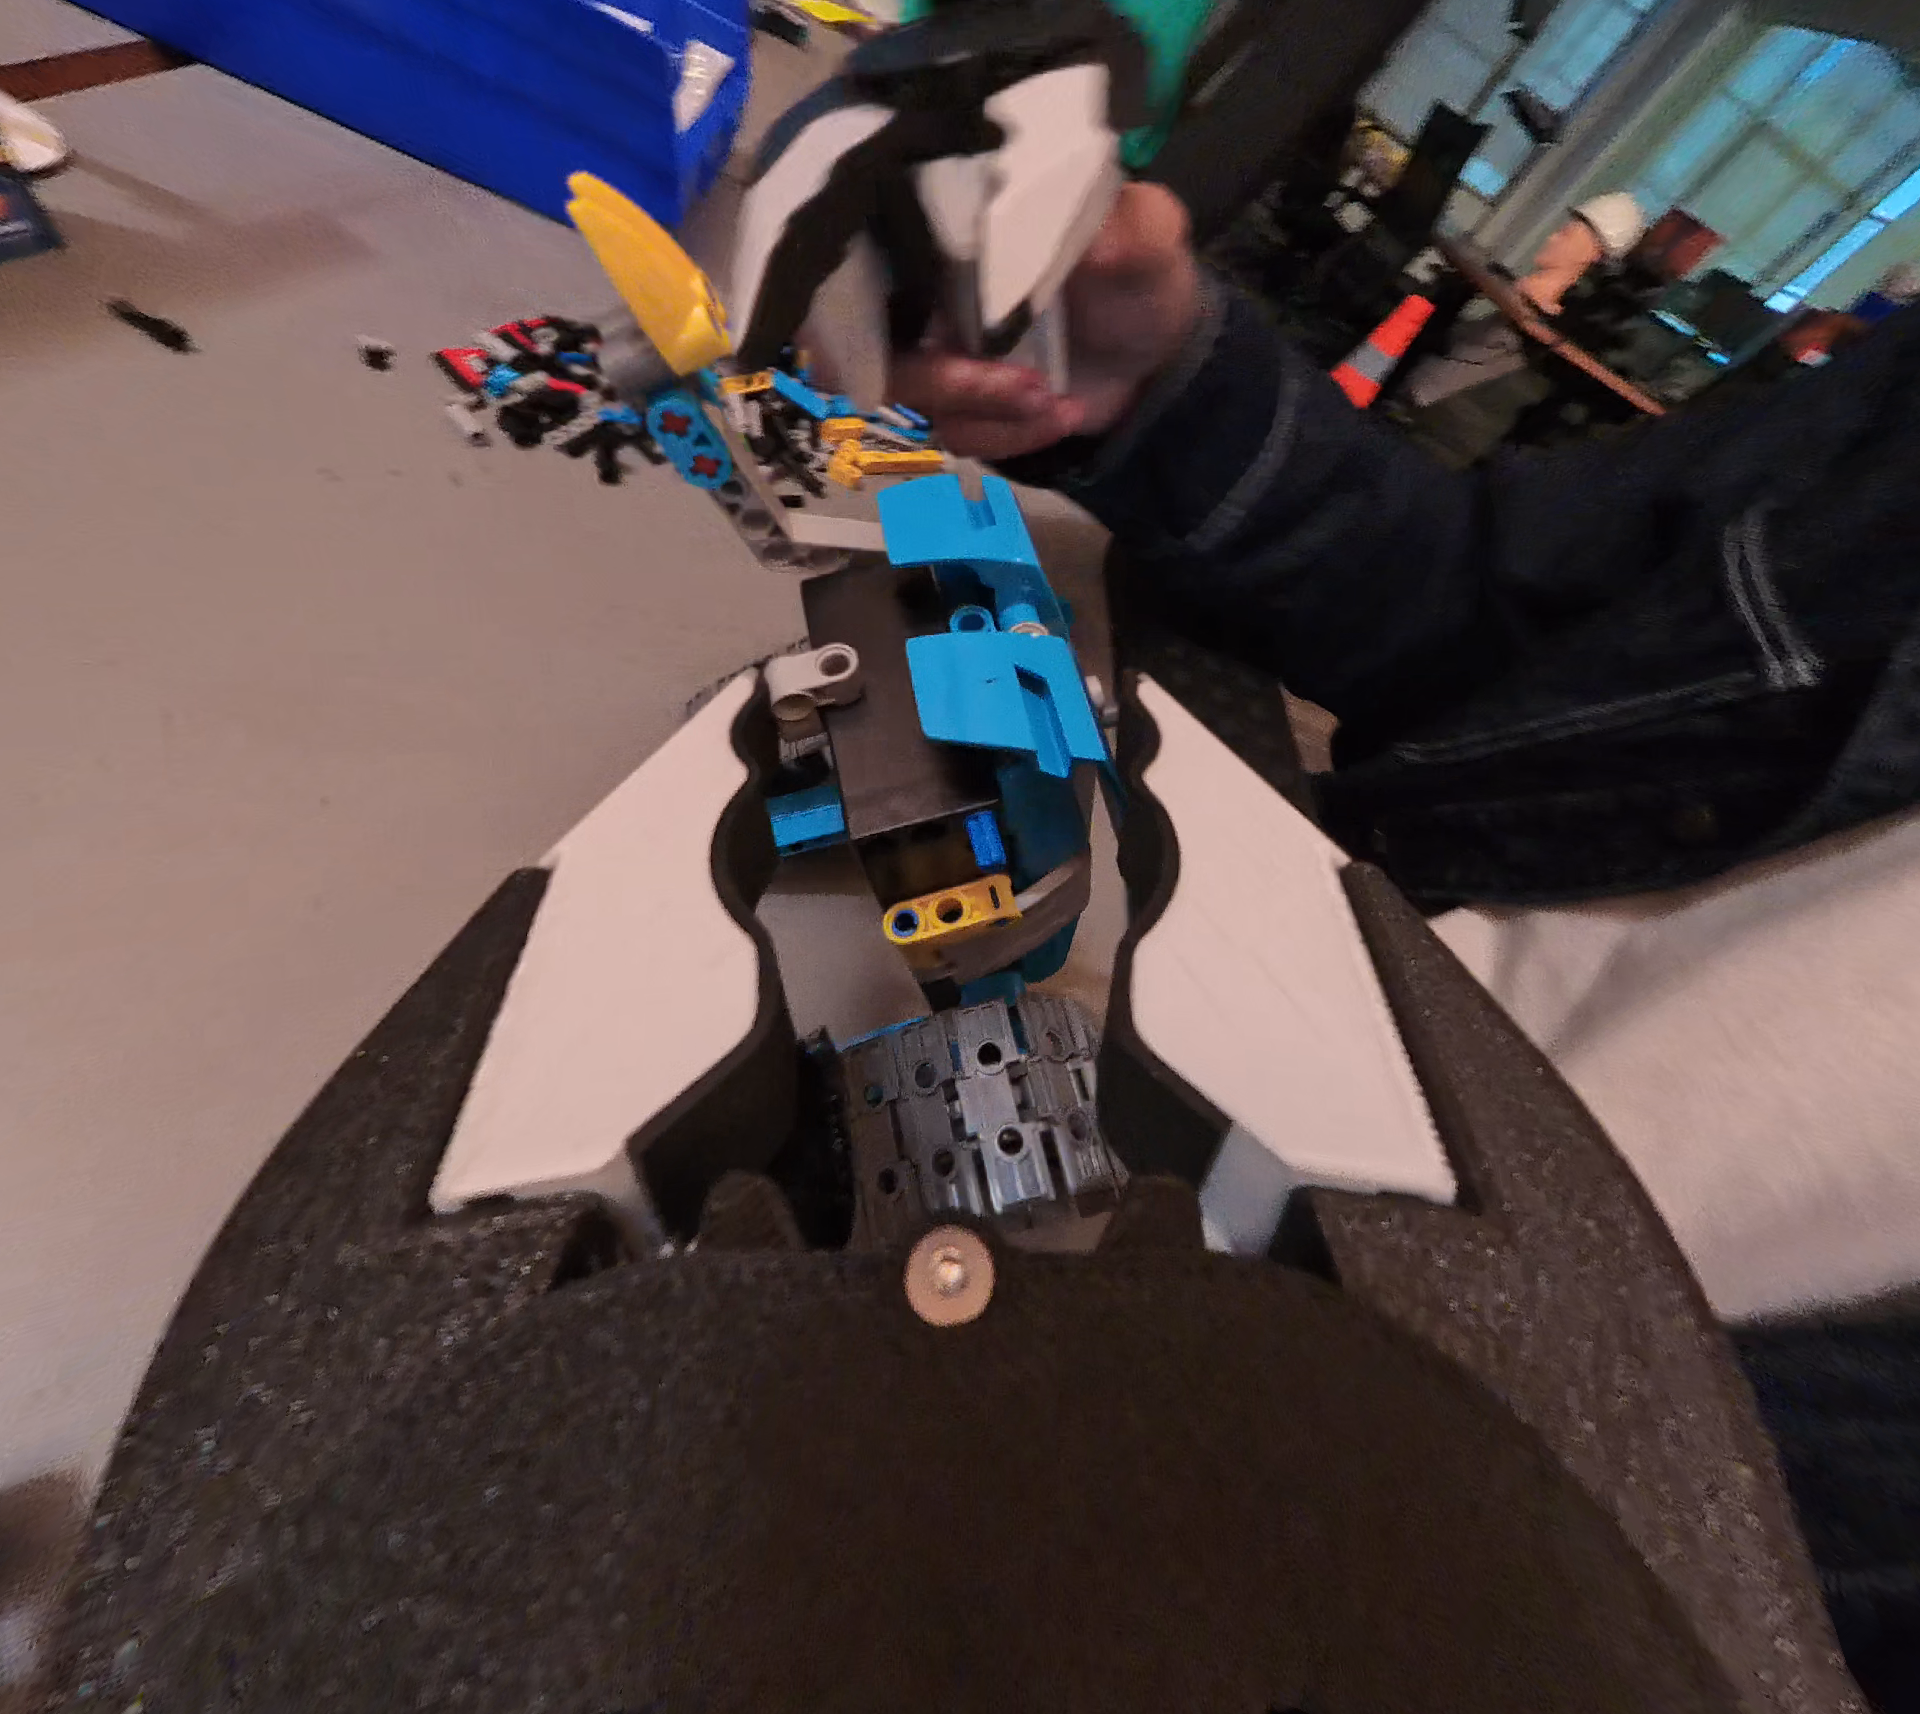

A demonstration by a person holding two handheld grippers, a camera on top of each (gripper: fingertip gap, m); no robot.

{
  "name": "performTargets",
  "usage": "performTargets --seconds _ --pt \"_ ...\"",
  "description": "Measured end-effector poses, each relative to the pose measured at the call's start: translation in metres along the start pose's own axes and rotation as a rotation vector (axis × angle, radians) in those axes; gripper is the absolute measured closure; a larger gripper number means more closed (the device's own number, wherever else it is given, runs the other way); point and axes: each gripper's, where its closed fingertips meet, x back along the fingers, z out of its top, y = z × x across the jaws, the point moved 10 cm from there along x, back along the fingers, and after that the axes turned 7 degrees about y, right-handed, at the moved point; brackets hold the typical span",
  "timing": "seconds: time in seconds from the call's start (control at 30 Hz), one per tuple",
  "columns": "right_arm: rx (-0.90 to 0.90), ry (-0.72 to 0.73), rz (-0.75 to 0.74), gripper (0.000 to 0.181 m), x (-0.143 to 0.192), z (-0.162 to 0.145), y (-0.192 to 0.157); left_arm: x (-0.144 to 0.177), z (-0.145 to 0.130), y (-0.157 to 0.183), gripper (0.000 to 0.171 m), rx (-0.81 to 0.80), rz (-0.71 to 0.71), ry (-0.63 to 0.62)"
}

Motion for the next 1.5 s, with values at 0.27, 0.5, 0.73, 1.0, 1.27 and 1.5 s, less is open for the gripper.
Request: performTargets --seconds 0.27,0.5,0.73,1.0,1.27,1.5 --pt "-0.414 0.022 0.312 0.147 -0.03 -0.042 0.026 0.004 -0.002 -0.003 0.108 -0.027 -0.126 -0.026" --pt "-0.43 0.041 0.251 0.166 -0.036 -0.038 0.019 0.003 -0.009 0.005 0.107 -0.033 -0.048 -0.001" --pt "-0.375 -0.017 0.191 0.176 -0.027 -0.027 0.008 0.002 -0.012 0.007 0.11 -0.055 -0.044 0.014" --pt "-0.243 -0.088 0.133 0.177 -0.012 -0.02 -0.002 -0.002 -0.012 0.008 0.118 -0.052 -0.061 0.003" --pt "0.098 -0.081 -0.028 0.166 -0.015 -0.019 -0.019 -0.002 -0.012 0.005 0.118 -0.009 -0.052 0.051" --pt "0.155 -0.055 -0.017 0.176 -0.017 -0.024 -0.02 -0.015 -0.015 0.005 0.113 0.07 0.013 0.058"
